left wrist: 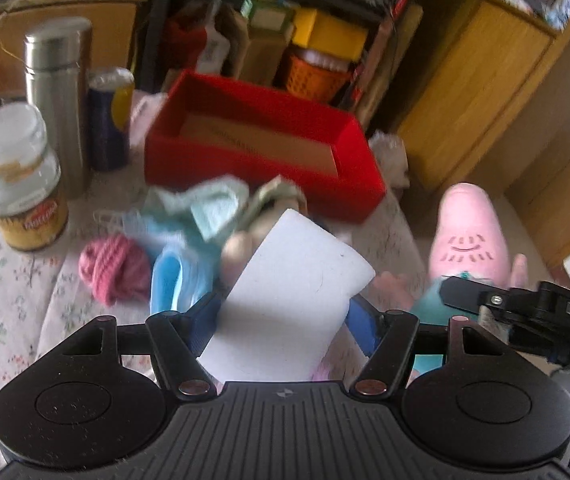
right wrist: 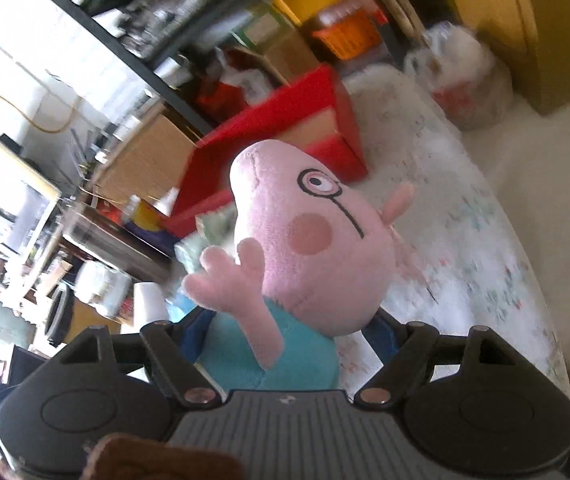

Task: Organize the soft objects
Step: 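Lift and carry the sponge block and pig plush over the red box with both grippers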

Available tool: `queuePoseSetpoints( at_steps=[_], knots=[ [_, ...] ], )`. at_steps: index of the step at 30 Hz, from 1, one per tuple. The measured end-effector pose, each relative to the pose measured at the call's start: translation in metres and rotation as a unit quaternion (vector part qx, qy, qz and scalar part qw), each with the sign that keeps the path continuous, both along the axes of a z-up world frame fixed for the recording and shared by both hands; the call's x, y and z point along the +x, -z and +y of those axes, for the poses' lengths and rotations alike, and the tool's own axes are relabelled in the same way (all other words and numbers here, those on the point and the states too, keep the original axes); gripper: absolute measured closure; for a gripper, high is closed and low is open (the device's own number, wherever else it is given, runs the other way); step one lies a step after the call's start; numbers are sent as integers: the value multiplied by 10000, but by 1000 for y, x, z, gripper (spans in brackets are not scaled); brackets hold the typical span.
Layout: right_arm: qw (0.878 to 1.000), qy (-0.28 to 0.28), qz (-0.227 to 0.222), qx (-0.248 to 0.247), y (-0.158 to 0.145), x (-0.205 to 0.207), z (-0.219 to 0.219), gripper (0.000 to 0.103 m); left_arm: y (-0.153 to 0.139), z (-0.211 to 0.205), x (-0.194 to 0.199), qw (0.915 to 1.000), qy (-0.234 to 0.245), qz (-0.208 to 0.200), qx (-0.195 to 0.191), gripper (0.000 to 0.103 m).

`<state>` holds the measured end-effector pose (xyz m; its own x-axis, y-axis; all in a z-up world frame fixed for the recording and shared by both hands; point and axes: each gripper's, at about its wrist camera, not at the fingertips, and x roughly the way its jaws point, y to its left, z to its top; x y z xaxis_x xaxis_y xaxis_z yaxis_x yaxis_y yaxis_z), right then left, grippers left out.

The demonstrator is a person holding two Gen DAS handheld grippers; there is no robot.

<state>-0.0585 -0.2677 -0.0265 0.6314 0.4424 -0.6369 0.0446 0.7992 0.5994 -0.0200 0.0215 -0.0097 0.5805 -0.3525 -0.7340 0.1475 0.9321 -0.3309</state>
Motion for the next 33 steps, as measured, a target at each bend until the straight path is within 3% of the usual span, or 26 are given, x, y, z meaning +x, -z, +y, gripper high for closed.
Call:
queuePoseSetpoints(
  at_steps=[14,28,33],
  knots=[
    [9902,132,-1362,-267,-58,9,20,52,-49,-6,17,9912,-664,-1137,-127,34],
    [9711,237,-2240,-792,-86,40,35,52,-70,-8,49,9797,-1166,-1617,-236,33],
    [9684,294,-2350,-784,-91,57,36,51,-70,-9,66,9780,-1274,-1624,-310,33]
  ],
)
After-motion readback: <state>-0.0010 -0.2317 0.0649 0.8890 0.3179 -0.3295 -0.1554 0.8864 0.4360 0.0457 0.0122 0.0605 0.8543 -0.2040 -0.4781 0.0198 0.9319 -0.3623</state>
